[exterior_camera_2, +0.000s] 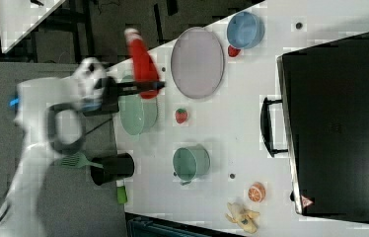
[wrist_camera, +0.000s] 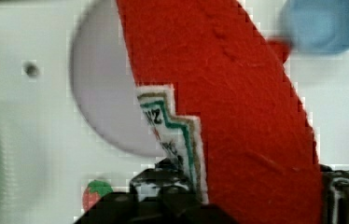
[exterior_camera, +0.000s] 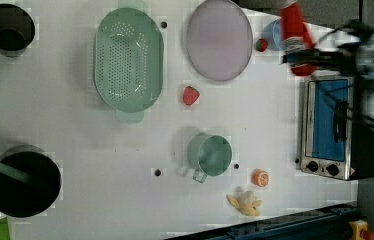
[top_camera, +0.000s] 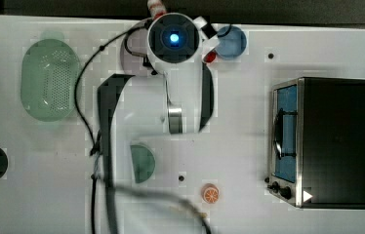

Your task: Pick ketchup from plate and place it on table.

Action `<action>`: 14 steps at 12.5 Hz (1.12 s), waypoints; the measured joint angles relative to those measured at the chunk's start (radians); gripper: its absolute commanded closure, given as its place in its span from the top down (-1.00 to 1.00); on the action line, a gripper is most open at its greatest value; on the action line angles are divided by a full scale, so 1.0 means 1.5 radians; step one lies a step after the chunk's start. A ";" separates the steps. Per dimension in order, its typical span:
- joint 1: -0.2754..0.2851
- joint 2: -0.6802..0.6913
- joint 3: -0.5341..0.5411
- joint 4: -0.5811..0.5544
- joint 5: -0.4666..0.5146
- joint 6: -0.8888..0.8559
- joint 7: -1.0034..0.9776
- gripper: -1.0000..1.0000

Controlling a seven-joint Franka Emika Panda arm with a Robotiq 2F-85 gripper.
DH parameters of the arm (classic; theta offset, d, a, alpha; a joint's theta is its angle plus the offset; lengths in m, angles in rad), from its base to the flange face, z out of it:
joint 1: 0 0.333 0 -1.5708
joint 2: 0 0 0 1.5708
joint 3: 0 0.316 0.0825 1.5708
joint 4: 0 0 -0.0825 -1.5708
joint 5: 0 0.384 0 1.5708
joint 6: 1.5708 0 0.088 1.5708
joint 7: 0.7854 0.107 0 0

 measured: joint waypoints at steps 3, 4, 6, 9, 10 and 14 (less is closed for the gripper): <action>-0.007 -0.152 -0.017 -0.068 0.025 -0.012 0.001 0.30; -0.010 -0.189 -0.023 -0.105 0.027 -0.011 0.001 0.30; -0.013 -0.228 -0.041 -0.185 0.025 -0.011 0.012 0.30; -0.019 -0.207 -0.045 -0.310 0.024 0.028 0.039 0.30; -0.019 -0.186 -0.045 -0.345 0.025 0.063 0.054 0.30; -0.021 -0.053 -0.052 -0.402 0.026 0.174 0.078 0.30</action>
